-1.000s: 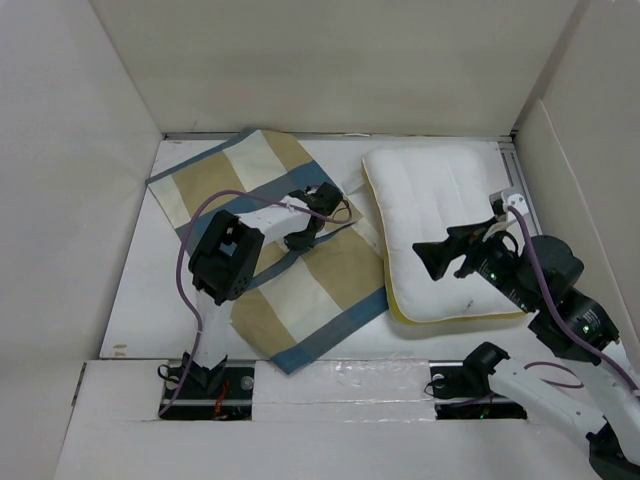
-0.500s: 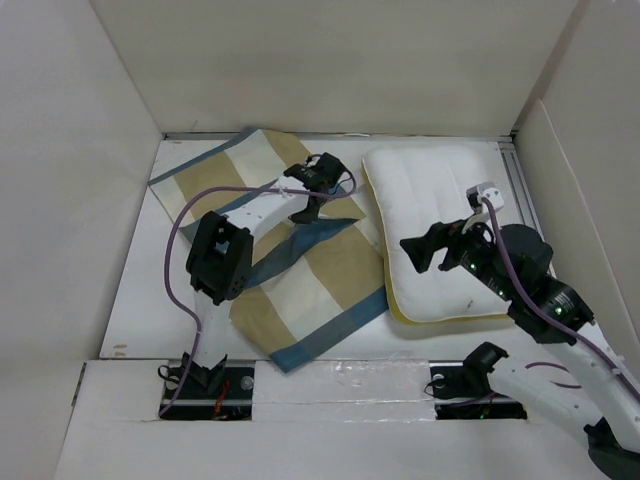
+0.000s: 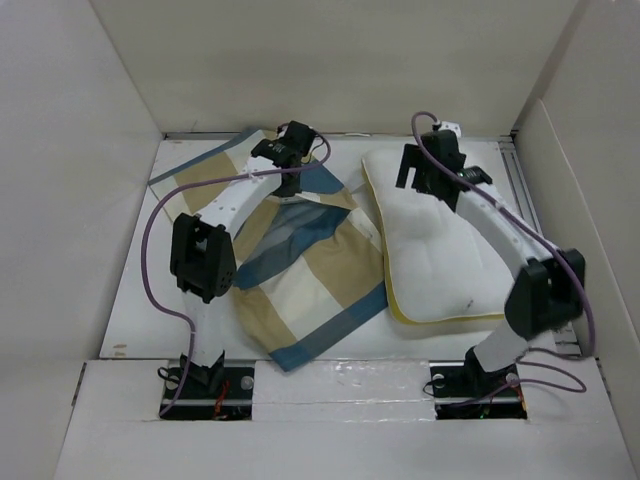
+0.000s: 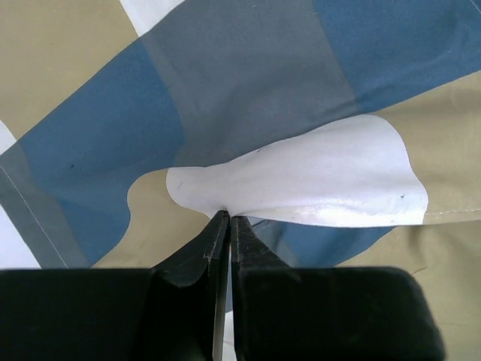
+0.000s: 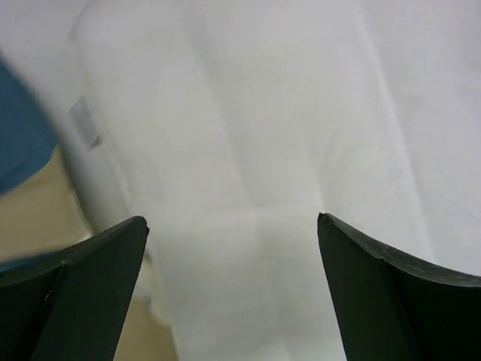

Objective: Put the pillow into the pillowcase

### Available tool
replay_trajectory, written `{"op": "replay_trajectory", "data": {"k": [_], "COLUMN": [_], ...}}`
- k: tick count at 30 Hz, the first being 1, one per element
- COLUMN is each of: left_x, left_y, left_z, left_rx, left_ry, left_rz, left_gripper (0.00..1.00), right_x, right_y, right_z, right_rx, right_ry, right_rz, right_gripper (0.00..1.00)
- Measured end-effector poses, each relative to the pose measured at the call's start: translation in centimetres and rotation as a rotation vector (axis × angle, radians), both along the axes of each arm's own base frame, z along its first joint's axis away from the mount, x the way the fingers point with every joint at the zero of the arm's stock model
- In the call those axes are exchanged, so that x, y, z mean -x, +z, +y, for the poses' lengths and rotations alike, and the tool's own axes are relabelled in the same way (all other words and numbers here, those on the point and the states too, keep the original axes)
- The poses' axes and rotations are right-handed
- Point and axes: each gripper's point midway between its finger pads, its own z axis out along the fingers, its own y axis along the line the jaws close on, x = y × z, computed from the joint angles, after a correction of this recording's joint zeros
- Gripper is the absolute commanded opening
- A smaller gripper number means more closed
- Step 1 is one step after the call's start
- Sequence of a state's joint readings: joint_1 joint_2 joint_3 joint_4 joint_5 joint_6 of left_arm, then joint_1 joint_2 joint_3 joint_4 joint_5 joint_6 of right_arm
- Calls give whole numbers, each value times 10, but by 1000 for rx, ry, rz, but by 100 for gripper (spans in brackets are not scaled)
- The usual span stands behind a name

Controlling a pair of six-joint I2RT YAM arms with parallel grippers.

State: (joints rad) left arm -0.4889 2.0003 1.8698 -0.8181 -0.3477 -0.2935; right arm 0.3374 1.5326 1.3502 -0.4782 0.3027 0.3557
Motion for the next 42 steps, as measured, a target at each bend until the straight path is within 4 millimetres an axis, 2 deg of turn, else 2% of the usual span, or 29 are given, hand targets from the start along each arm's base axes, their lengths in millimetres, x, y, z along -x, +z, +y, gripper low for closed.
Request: {"op": "replay_trajectory", "data": {"k": [3,6,9,10,11,12,14,15,16,20,22,23,26,30,33,36,39,42], "left_x": [1,5,12,13,14,14,15,15,15,16,15,15,15,15,13,10,4,1], "left_y": [6,10,11,12,12,11,9,7,6,2,2,3,3,5,10,17,32,38], "left_z": [-1,-4,-1,1,2,4,5,6,6,5,3,2,-2,-6,-9,-13,-16,-18], "left_rx": [17,35,46,51,53,56,63,66,68,78,87,92,107,128,143,158,176,182], "left_ry": [-6,-23,-33,-34,-35,-35,-35,-35,-35,-42,-47,-50,-60,-72,-80,-86,-90,-91], "left_rz": [-6,-11,-4,-1,1,2,8,11,13,23,22,21,24,24,16,1,-35,-50], "left_gripper": [0,0,0,0,0,0,0,0,0,0,0,0,0,0,0,0,0,0], "right_x": [-51,-89,-114,-122,-127,-129,-131,-131,-131,-130,-118,-106,-54,1,30,60,92,130], "right_y": [-23,-48,-80,-92,-104,-116,-127,-128,-127,-121,-119,-112,-92,-37,17,59,73,65], "right_z": [-29,-64,-90,-94,-93,-89,-79,-75,-70,-60,-61,-62,-72,-69,-42,-7,31,76], "right_rx": [54,86,115,119,112,102,79,65,51,-45,-93,-110,-108,-59,-59,-82,-98,-129], "right_ry": [-126,-222,-264,-260,-239,-207,-134,-98,-63,19,26,22,-14,-33,30,157,314,510], "right_rz": [56,104,182,209,235,262,288,294,293,267,238,224,240,159,17,-91,-133,-128], "right_gripper": [100,100,100,100,95,81,60,43,0,0,0,0,0,0,0,0,0,0]}}
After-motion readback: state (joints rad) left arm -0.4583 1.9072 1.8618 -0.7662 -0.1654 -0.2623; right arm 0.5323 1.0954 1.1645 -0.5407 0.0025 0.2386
